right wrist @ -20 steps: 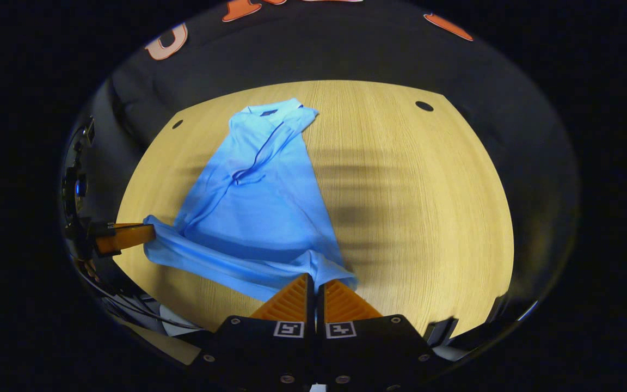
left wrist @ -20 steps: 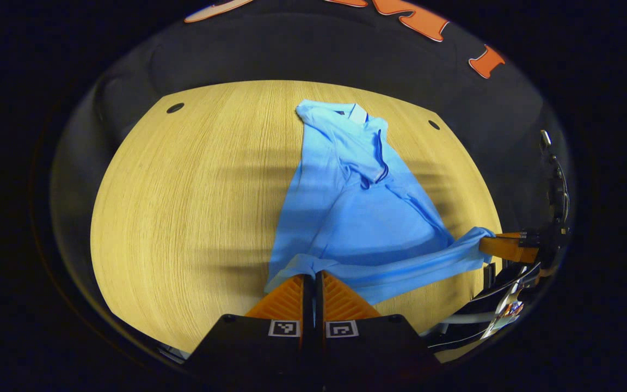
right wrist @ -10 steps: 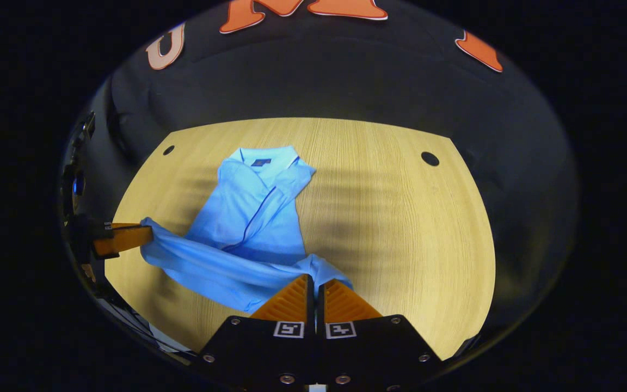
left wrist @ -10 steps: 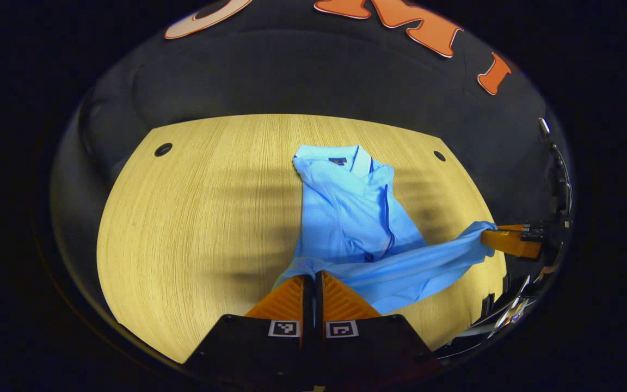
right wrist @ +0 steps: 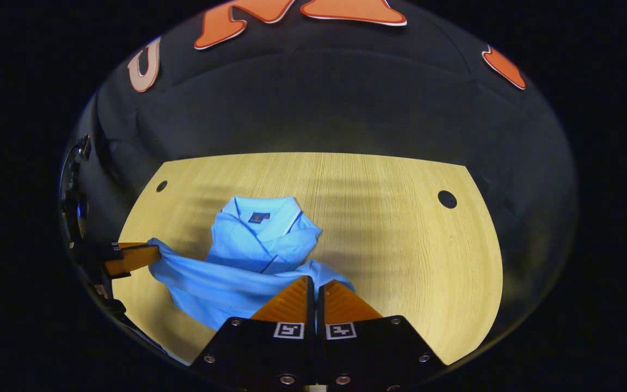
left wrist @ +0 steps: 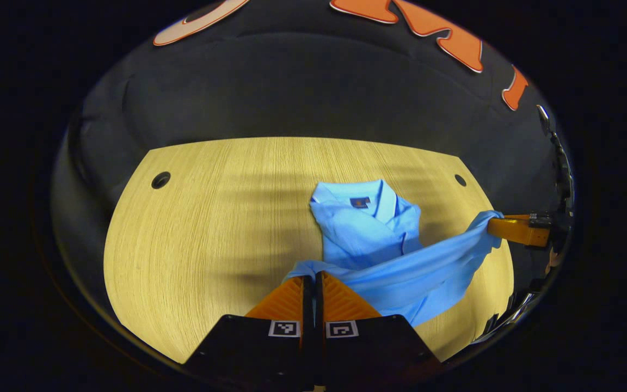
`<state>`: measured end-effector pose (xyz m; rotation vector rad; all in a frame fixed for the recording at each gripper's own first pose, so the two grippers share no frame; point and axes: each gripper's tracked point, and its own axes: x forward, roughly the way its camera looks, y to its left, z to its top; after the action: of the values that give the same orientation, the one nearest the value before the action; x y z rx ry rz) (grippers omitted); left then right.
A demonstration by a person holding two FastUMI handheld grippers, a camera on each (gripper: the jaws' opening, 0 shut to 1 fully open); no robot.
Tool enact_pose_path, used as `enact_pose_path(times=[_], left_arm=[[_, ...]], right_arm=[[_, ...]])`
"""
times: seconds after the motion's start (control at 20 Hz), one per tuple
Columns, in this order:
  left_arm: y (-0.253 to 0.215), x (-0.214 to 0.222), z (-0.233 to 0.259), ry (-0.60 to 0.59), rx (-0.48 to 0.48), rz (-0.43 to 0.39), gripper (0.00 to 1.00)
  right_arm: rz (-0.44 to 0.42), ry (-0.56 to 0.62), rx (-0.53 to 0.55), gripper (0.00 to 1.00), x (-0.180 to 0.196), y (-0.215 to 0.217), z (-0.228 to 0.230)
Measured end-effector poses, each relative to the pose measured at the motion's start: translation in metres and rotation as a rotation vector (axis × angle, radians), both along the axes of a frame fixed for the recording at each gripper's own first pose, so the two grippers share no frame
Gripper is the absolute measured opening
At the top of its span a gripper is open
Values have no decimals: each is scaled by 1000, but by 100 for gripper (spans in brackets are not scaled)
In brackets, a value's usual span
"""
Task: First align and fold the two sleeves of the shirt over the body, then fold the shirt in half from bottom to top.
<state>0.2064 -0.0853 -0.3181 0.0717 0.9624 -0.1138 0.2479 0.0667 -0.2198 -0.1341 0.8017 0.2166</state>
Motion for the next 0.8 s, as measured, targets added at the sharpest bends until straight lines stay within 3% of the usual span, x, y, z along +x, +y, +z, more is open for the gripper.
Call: enact_pose_path(times=[0.6, 0.8], left_arm=[[23, 77, -21, -34, 79, 55, 3], [33, 82, -25, -47, 108, 73, 11]], right_arm=[[-61, 13, -9, 2, 76, 11, -46], [-84, -29, -20, 16, 84, 2, -40]])
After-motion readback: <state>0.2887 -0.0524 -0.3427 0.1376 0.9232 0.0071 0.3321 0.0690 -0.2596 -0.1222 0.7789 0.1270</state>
